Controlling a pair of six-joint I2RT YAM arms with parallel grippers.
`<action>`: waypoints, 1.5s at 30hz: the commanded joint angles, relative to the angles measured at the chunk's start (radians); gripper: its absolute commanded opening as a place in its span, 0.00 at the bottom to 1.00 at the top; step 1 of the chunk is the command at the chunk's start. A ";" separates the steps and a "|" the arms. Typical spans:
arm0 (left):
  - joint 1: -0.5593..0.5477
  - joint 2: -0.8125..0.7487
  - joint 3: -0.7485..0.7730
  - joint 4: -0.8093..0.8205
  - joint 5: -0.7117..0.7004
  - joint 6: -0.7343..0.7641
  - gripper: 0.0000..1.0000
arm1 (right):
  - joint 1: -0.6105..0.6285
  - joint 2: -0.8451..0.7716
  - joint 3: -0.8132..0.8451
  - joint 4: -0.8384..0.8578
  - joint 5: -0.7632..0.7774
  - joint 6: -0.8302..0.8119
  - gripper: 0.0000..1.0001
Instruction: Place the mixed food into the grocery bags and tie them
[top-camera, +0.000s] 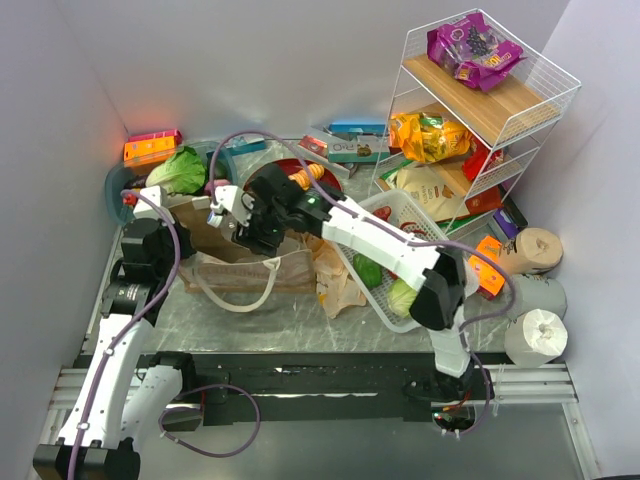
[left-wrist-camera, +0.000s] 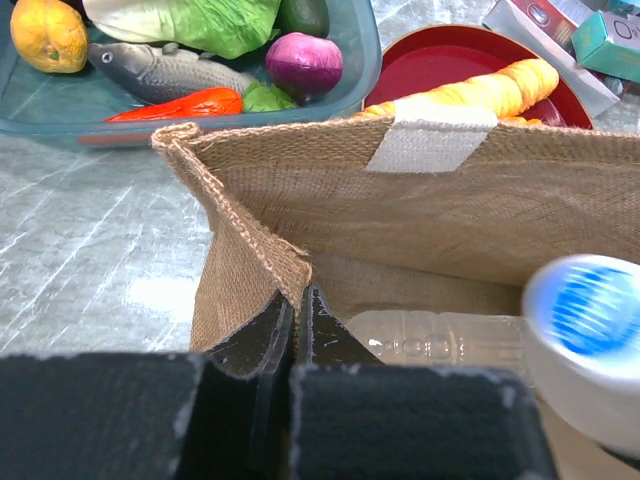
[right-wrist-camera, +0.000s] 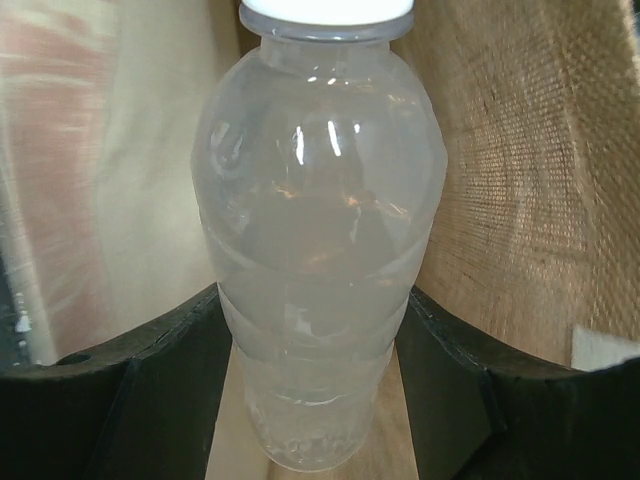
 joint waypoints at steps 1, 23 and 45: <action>0.006 -0.030 -0.002 0.061 -0.006 0.002 0.01 | 0.003 0.108 0.104 -0.008 0.016 -0.013 0.31; 0.006 -0.004 -0.002 0.072 0.030 0.003 0.01 | 0.003 0.070 0.035 0.076 -0.067 0.039 0.99; 0.006 -0.009 -0.001 0.072 0.019 0.005 0.01 | -0.190 -0.697 -0.403 0.394 0.192 0.320 0.86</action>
